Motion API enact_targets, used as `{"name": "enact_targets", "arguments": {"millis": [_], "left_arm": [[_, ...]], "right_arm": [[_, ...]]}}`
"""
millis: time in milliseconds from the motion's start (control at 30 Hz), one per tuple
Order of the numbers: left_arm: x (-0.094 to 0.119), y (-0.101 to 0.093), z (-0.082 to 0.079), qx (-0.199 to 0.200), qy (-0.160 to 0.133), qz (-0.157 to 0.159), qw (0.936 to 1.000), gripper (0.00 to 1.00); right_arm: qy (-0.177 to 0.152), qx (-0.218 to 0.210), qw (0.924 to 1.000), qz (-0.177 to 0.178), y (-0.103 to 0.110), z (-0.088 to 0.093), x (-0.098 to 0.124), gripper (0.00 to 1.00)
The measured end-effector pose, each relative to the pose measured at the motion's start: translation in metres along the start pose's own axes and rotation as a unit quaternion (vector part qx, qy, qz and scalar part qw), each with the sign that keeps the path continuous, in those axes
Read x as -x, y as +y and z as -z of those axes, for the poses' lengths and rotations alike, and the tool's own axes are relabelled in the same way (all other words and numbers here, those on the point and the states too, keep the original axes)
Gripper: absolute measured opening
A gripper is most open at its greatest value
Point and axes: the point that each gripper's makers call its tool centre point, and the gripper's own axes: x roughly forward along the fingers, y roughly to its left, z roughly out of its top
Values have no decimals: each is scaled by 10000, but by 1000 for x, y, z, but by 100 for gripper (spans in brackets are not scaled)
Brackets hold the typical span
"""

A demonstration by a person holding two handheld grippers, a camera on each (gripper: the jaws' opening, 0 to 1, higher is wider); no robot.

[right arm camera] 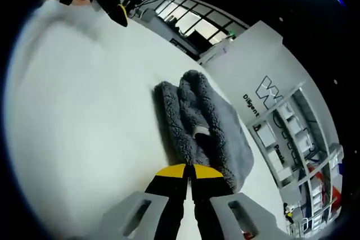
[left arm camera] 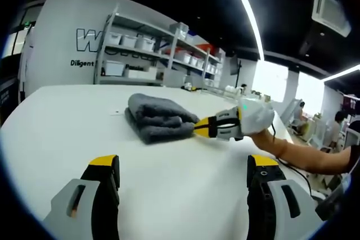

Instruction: Open the folded towel by lifting each exposed corner and separating the folded layers until the towel lies flat within the target outline without major curled edges

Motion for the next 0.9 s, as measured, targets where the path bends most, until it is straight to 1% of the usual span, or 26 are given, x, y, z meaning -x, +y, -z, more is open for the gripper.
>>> {"name": "enact_targets", "arguments": {"millis": [100, 200, 233, 267, 333, 367, 467, 733, 900], "left_arm": [[1, 0, -1, -17, -17, 8, 10000, 92], [-1, 3, -3, -13, -12, -8, 10000, 92], [-1, 4, -3, -14, 2, -12, 10000, 92], [-2, 2, 3, -17, 68, -33, 10000, 92], [-2, 4, 3, 1, 85, -41, 10000, 92], [-1, 0, 4, 1, 74, -21, 10000, 92], [-1, -2, 2, -33, 48, 21, 10000, 92], [-2, 0, 0, -49, 46, 20, 10000, 92], [-4, -3, 4, -143, 164, 41, 9998, 92]], "right_arm": [[-2, 47, 10000, -34, 1, 0, 2, 0], [7, 87, 9999, -80, 3, 1, 4, 0], [8, 94, 9999, -92, 3, 0, 4, 0], [8, 101, 9999, -103, 4, 0, 5, 0], [3, 103, 9999, -116, 4, 0, 6, 0], [23, 162, 9998, -129, 6, 1, 8, 0], [44, 297, 9994, -166, 9, 1, 13, 0], [8, 446, 9986, -298, 18, 3, 24, 0], [2, 503, 9982, -327, 19, 5, 31, 0]]}}
